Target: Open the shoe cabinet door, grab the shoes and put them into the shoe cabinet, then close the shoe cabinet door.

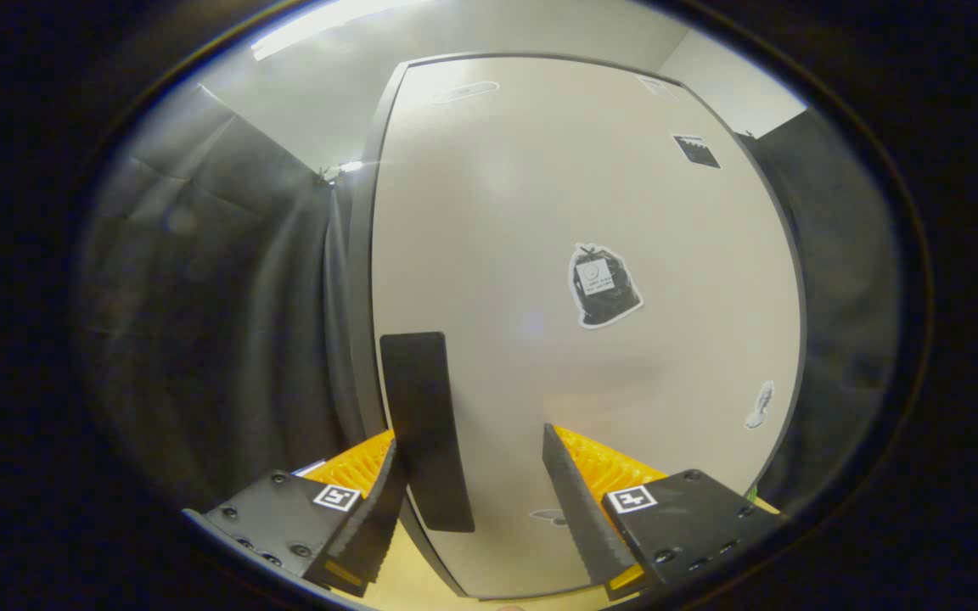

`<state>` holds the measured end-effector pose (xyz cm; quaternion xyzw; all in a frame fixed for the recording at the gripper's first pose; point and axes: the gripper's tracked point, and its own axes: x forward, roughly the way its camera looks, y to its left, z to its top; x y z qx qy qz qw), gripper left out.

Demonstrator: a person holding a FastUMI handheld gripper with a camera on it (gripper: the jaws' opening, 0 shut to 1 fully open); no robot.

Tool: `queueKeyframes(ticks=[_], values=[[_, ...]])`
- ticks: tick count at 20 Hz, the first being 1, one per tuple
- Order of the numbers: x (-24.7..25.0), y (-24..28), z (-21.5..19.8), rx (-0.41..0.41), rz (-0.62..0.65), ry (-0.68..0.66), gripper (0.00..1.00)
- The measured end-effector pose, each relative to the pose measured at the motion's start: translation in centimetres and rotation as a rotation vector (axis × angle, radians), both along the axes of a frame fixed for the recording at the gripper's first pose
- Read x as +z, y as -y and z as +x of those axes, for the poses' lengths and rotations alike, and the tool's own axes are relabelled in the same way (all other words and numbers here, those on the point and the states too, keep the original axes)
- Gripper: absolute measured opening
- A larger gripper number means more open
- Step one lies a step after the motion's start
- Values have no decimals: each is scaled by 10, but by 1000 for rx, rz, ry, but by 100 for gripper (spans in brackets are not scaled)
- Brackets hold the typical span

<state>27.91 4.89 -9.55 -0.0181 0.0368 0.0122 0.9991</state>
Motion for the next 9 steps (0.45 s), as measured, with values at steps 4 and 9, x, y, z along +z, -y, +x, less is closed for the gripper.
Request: queueKeyframes(ticks=[4,9], values=[[0,0,0,3,-1,3,91],[-3,-3,-4,38,41,-13,91]])
